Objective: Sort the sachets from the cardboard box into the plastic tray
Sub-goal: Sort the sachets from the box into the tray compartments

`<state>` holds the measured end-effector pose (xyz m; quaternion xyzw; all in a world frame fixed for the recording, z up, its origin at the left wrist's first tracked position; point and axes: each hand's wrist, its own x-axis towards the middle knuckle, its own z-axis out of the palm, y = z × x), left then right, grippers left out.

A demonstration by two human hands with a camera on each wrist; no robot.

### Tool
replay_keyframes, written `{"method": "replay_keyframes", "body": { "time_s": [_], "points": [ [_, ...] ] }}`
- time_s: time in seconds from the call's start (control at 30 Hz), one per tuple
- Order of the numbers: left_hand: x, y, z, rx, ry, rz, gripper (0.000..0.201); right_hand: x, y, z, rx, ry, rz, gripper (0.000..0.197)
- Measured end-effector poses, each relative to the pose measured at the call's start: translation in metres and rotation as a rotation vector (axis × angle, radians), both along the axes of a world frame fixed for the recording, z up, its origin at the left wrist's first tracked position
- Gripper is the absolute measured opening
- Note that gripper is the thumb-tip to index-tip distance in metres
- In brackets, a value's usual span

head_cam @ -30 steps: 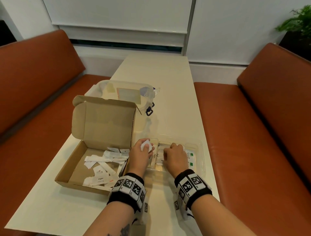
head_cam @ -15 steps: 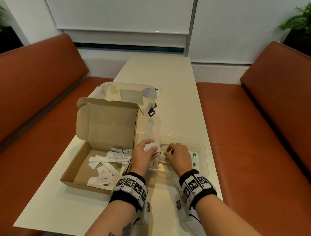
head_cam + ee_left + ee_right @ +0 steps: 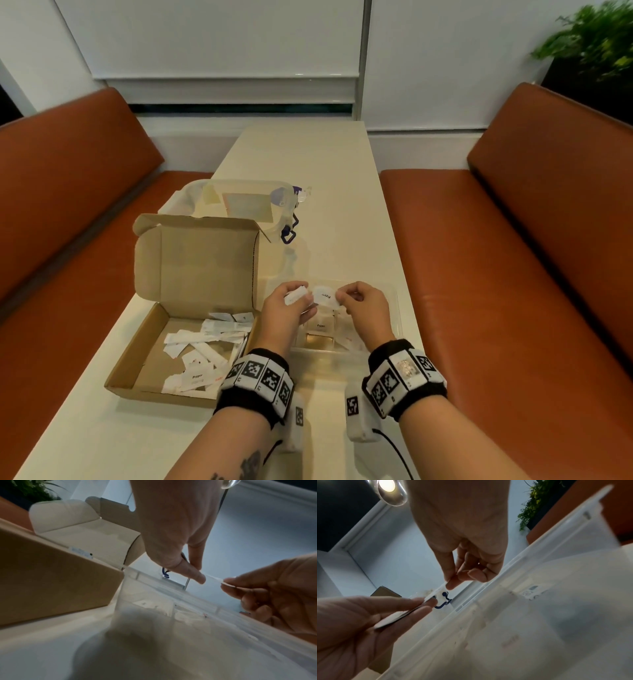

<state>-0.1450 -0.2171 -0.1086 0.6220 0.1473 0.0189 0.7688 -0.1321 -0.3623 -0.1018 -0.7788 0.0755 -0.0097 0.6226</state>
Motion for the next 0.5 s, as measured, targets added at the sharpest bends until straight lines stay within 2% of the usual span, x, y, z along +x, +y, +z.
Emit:
{"method": "replay_keyframes", "body": {
  "time_s": [0.1, 0.23, 0.37, 0.43, 0.5],
  "points": [
    [0.000, -0.006, 0.000, 0.047, 0.025, -0.026, 0.021, 0.001, -0.001, 0.004, -0.057, -0.074, 0.015, 0.008],
    [0.000, -0.013, -0.005, 0.059, 0.066, -0.060, 0.022, 0.009, 0.001, 0.016, -0.253, -0.153, 0.134, 0.012],
    [0.002, -0.010, -0.009, 0.304, 0.021, -0.035, 0.023, 0.016, 0.000, 0.021, -0.560, -0.191, 0.276, 0.018],
    [0.003, -0.008, -0.008, 0.326, -0.009, -0.074, 0.018, 0.018, 0.000, 0.023, -0.564, -0.180, 0.312, 0.018],
    [0.004, -0.009, -0.006, 0.307, -0.010, -0.096, 0.019, 0.018, 0.002, 0.023, -0.459, -0.164, 0.279, 0.016]
  ]
}}
